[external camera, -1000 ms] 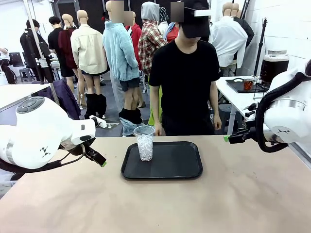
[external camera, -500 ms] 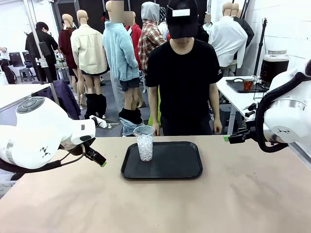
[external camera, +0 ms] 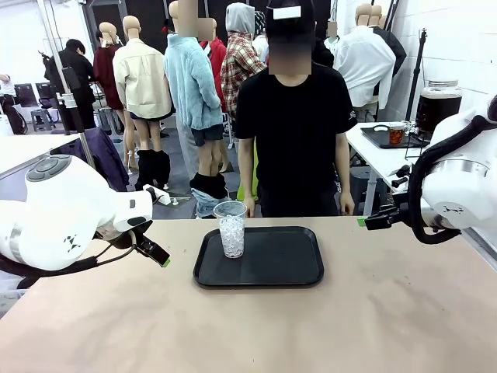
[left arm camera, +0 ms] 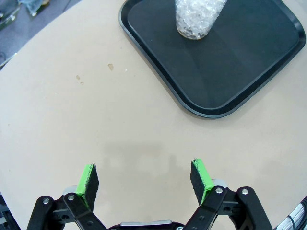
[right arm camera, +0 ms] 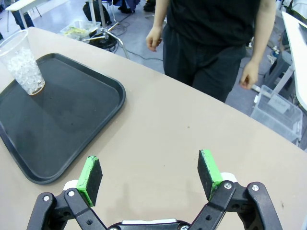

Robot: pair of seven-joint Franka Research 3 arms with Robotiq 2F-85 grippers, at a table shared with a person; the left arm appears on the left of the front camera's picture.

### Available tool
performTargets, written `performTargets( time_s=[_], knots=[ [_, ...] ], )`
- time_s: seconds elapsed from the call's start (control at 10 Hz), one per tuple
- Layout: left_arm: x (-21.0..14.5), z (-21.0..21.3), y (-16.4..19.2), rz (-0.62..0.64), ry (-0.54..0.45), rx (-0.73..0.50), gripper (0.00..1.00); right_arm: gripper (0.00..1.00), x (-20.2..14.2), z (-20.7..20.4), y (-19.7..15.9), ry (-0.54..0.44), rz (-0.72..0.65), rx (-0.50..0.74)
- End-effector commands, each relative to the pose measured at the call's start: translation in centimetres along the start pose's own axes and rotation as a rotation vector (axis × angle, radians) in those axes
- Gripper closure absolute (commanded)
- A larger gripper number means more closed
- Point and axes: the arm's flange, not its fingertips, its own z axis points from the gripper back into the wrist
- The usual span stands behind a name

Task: Pour the drink into the iced cup.
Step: Pick up the iced cup indicated by the human and present it to them.

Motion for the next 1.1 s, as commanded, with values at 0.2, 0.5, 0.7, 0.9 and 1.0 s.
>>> performTargets(
  time_s=[0.2,0.5,0.7,0.9,1.0],
  knots=[
    [-0.06,0.07,0.17,0.005,-0.002,0.0,0.0,0.0,-0.08,0.24,0.06,-0.003,0.007,0.002],
    [-0.06,0.07,0.17,0.005,-0.002,0.0,0.0,0.0,-0.08,0.24,0.06,-0.003,0.007,0.002],
    [-0.06,0.07,0.17,0.005,-0.002,0.0,0.0,0.0,-0.08,0.24,0.06,-0.003,0.007,0.002],
    [-0.06,0.07,0.17,0.005,-0.002,0.0,0.0,0.0,-0.08,0.24,0.06,-0.003,0.007,0.002],
    [-0.06,0.07,0.17,0.005,-0.002,0.0,0.0,0.0,-0.08,0.24,0.06,-0.003,0.007,0.002]
  ],
)
